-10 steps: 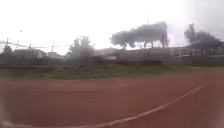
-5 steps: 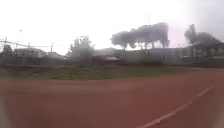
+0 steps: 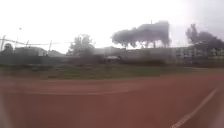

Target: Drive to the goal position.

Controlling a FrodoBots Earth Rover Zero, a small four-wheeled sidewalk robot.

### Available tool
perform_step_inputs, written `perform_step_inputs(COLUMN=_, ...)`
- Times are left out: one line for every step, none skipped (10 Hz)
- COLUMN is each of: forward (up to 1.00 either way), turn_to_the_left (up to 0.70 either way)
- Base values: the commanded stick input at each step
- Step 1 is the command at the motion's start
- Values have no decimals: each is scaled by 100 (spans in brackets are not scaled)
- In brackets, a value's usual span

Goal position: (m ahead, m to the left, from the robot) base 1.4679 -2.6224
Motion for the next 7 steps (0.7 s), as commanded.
perform_step_inputs(forward=50, turn_to_the_left=0)
perform_step_inputs(forward=50, turn_to_the_left=0)
perform_step_inputs(forward=50, turn_to_the_left=0)
perform_step_inputs(forward=50, turn_to_the_left=0)
perform_step_inputs(forward=50, turn_to_the_left=0)
perform_step_inputs(forward=50, turn_to_the_left=0)
perform_step_inputs(forward=50, turn_to_the_left=0)
